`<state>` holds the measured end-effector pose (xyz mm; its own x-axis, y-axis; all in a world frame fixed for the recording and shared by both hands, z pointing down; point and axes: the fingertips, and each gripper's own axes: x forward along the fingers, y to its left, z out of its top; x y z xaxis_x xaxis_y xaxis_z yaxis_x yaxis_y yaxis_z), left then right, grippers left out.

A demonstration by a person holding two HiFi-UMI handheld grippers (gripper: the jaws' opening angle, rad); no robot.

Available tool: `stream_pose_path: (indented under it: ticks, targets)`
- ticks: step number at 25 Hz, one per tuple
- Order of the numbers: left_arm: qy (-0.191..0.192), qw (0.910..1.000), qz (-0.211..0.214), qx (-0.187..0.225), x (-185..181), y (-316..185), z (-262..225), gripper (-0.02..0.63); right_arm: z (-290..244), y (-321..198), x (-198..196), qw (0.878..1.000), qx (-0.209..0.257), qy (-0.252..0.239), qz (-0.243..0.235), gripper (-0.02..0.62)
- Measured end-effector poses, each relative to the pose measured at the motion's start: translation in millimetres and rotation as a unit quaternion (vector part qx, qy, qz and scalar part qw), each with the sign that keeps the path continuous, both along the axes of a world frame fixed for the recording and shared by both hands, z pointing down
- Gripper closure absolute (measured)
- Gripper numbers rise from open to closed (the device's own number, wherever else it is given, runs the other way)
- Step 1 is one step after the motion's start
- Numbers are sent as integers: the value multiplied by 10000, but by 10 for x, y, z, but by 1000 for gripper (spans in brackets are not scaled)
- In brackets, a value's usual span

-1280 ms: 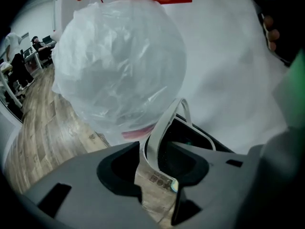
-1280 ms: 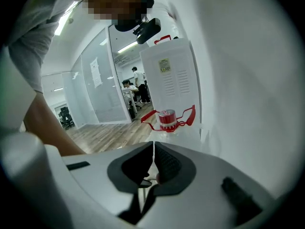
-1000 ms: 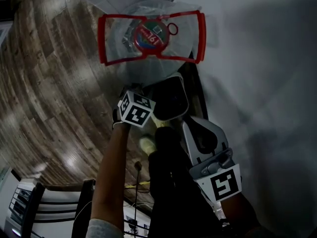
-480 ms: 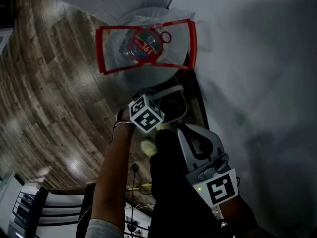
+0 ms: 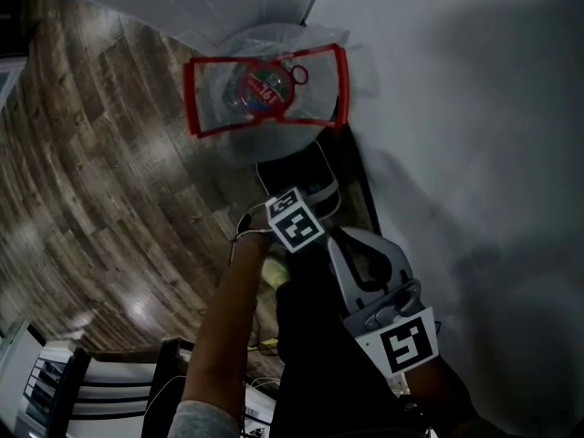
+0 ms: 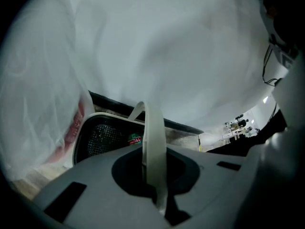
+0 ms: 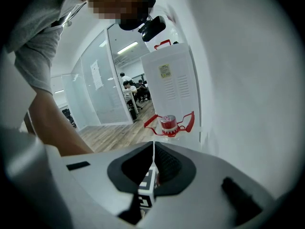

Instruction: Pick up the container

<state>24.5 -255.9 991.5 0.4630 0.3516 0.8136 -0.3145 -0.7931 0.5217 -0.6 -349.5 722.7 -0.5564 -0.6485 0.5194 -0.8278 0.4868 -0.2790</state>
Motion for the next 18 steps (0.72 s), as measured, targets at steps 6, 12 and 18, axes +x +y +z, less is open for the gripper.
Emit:
stream_pose_path:
  ticks: [6,12,18]
  targets:
    - [-195,9945,-964,-374,-69,120,-186,591,-286,17,-66,9995,212,59,-211,568]
    - [-996,9517,-2746,-943,-738,152,-497,591,-742,29,-105,9987,437,70,-265,568]
    - [-678,8931,-4298,-1140,-1099,207,-1069,589,-1329,108,-205,9966,706,139,-409,568]
